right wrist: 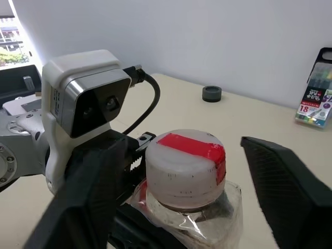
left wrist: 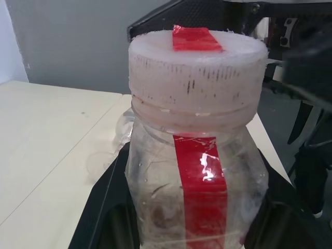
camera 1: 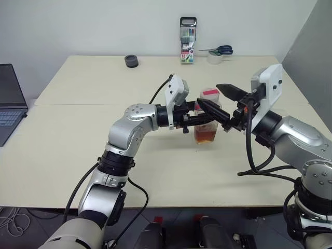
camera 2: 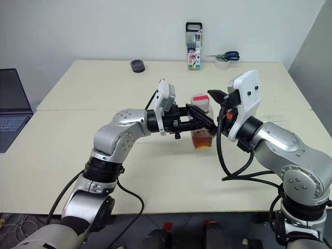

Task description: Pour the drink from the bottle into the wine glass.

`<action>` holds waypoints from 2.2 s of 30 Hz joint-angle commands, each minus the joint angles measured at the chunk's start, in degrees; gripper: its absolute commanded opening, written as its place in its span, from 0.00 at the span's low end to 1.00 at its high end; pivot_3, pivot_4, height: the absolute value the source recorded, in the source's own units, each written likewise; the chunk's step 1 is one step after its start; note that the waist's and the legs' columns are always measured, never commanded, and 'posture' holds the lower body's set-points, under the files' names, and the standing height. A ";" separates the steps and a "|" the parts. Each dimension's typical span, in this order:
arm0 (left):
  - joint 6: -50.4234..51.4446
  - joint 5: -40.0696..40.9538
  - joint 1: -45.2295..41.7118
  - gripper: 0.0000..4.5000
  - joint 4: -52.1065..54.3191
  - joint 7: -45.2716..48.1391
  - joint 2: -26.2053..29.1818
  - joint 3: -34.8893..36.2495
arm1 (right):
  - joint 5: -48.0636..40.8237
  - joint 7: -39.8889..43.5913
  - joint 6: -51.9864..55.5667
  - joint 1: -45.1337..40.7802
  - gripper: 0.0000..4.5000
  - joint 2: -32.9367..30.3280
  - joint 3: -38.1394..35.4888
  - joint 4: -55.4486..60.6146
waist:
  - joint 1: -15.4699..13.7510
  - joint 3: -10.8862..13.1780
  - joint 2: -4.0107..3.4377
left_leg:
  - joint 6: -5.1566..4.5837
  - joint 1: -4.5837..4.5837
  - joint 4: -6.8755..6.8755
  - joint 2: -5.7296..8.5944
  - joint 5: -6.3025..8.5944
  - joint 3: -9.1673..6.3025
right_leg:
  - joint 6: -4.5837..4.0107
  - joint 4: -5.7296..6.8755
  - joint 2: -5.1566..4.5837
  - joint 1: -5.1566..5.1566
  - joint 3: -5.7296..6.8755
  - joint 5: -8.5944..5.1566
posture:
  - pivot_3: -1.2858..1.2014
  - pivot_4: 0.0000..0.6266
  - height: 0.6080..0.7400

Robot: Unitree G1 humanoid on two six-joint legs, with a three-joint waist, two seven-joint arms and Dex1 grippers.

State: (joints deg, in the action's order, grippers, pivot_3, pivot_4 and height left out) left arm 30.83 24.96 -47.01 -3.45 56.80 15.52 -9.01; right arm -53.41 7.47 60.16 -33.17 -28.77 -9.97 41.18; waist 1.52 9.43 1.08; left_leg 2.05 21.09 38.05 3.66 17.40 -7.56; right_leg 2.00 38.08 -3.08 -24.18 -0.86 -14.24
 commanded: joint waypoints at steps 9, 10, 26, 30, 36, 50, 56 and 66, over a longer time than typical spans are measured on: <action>-0.47 0.47 -2.02 0.42 1.93 -0.24 0.43 0.91 | 0.02 6.48 -4.12 -2.89 0.39 -3.02 -0.38 -3.20 | 0.01 0.00 0.00 | 0.00 0.00 0.00 0.00 0.00 0.00 | 0.00 0.00 0.01 0.00 0.00 0.00 | 0.52 0.24 1.00; -0.41 0.51 -2.07 0.42 2.02 -0.06 0.59 0.86 | 0.18 8.55 -4.76 -3.62 0.39 -3.75 -0.13 -4.37 | 0.01 0.00 0.00 | 0.00 0.00 0.00 0.00 0.00 0.01 | 0.00 0.00 0.01 0.00 0.00 0.00 | 0.52 0.24 1.00; 1.14 1.64 -2.01 0.42 4.34 0.21 1.79 1.21 | 11.18 52.45 -18.70 -18.33 0.39 -11.32 13.47 -31.82 | 0.14 0.00 0.00 | -0.02 -0.06 -0.03 -0.02 0.01 0.02 | 0.00 -0.03 0.02 0.04 0.03 0.00 | 0.52 0.24 1.00; 0.77 1.54 -2.07 0.42 4.20 0.25 1.40 0.99 | 12.09 54.64 -17.68 -20.37 0.62 -10.40 13.85 -34.15 | 0.12 0.00 0.00 | -0.01 -0.05 -0.02 -0.01 0.01 0.01 | 0.00 -0.03 0.01 0.02 0.04 0.00 | 0.52 0.24 1.00; 0.48 1.26 -1.55 0.42 4.06 -0.02 1.51 1.27 | 8.27 50.99 -10.67 -16.87 0.99 -13.96 7.50 -28.61 | -0.09 0.00 0.00 | -0.01 0.00 0.00 0.01 0.01 0.00 | -0.01 -0.06 -0.04 0.01 0.03 0.01 | 0.52 0.24 1.00; -0.64 0.80 -2.64 0.42 1.94 -0.31 0.67 1.34 | 3.16 21.57 -3.85 -8.50 0.99 -6.55 -1.52 -9.48 | -0.10 0.00 0.00 | -0.01 0.03 0.02 0.00 0.01 -0.02 | -0.01 -0.02 -0.06 -0.02 -0.01 0.01 | 0.52 0.24 1.00; -0.95 0.72 -3.06 0.42 1.44 -0.19 0.50 1.35 | 6.68 16.27 -6.20 -6.77 0.99 -4.76 1.00 -6.34 | -0.07 0.00 0.00 | -0.01 0.03 0.01 0.00 0.01 0.00 | -0.01 -0.02 -0.05 -0.02 -0.01 0.00 | 0.52 0.24 1.00; -1.38 0.54 -3.58 0.42 0.72 -0.19 0.35 1.22 | 12.71 13.22 -10.71 -4.90 0.99 -2.38 2.30 -9.81 | 0.02 0.00 0.00 | -0.01 0.01 0.01 0.00 0.01 0.02 | -0.01 0.00 -0.02 -0.02 0.00 0.00 | 0.52 0.24 1.00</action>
State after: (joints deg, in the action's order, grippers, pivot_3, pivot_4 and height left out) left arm 30.79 25.23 -48.69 -4.06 56.77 16.05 -8.72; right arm -41.29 21.43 50.96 -37.54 -31.28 -5.67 31.14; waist 1.54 9.43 1.08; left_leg 2.04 21.10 38.06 3.67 17.41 -7.54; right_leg 1.99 38.08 -3.09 -24.20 -0.85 -14.24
